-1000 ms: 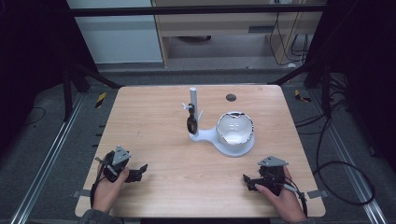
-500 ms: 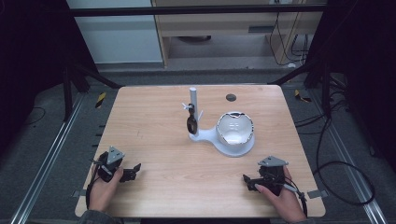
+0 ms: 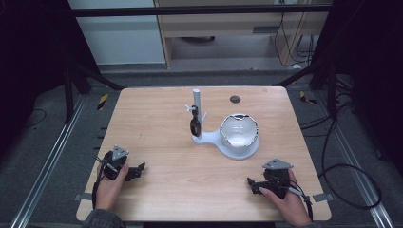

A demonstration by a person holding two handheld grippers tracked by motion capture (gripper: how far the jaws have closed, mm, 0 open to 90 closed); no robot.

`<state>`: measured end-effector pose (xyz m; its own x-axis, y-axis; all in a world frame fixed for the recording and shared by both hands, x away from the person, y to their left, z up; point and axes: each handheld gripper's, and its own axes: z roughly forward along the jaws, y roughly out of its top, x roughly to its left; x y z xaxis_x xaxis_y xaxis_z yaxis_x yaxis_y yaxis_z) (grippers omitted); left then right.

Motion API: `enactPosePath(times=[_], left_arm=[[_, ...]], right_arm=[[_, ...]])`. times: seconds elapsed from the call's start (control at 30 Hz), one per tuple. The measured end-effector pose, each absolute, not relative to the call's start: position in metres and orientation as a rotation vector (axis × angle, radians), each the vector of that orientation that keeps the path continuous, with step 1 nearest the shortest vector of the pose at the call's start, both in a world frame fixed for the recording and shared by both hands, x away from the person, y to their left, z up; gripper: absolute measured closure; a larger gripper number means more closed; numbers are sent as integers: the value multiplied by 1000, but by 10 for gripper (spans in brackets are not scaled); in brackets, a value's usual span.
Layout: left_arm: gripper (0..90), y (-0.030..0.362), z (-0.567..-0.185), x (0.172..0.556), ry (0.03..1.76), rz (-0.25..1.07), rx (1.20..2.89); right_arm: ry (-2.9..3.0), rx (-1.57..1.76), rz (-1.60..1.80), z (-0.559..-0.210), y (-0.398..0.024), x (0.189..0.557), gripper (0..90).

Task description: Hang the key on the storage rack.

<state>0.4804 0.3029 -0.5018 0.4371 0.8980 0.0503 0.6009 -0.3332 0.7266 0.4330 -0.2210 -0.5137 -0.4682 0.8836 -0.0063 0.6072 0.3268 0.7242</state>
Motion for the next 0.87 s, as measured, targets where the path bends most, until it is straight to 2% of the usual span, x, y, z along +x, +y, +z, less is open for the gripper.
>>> enactPosePath(times=[0.2, 0.87], left_arm=[[47, 305, -507, 482, 1273, 568, 2057], [24, 305, -508, 480, 1274, 571, 2054]], right_arm=[[2196, 1318, 936, -514, -221, 433, 4], [2197, 1312, 933, -514, -221, 433, 4]])
